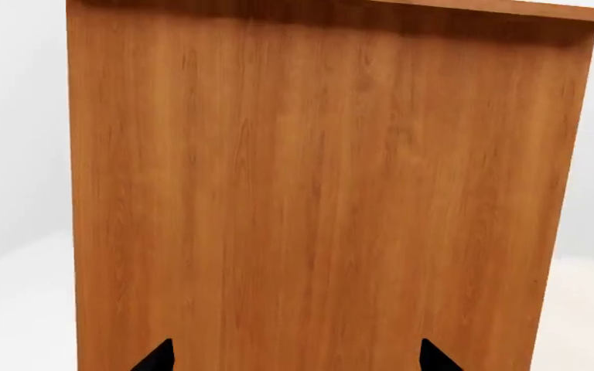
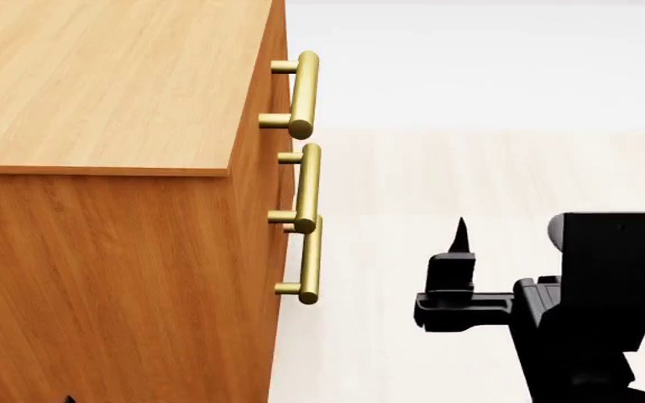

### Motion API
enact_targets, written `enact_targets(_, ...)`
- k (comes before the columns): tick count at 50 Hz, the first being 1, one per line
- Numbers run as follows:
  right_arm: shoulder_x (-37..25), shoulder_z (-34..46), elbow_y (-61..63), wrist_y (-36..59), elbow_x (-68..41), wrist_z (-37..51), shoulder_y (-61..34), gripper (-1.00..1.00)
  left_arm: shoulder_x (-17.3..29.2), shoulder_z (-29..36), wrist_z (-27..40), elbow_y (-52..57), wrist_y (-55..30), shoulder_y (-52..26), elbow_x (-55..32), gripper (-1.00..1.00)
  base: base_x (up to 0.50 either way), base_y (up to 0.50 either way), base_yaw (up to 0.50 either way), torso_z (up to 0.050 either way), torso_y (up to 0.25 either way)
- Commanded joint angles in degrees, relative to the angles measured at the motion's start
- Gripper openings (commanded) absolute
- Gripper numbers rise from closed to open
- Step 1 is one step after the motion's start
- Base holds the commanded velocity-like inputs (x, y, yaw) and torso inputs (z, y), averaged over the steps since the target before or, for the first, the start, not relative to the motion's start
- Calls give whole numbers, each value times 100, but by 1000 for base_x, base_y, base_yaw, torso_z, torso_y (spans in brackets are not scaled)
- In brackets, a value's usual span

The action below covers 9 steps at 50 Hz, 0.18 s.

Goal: Put the bowl in the bottom drawer of the cabinet and close it.

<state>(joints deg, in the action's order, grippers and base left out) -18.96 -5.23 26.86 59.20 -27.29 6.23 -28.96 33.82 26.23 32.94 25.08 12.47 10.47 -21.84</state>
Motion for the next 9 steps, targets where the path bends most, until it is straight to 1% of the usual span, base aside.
enact_targets(1, -51, -438, 669, 520, -368, 167, -132, 100, 162, -28, 118, 486, -107, 105, 33, 100, 0, 0, 0, 0, 0)
enact_targets(9, -103, -635, 1029, 699, -515, 246, -143, 100, 260, -84, 213, 814, -131, 186, 34, 100, 0, 0, 0, 0, 0)
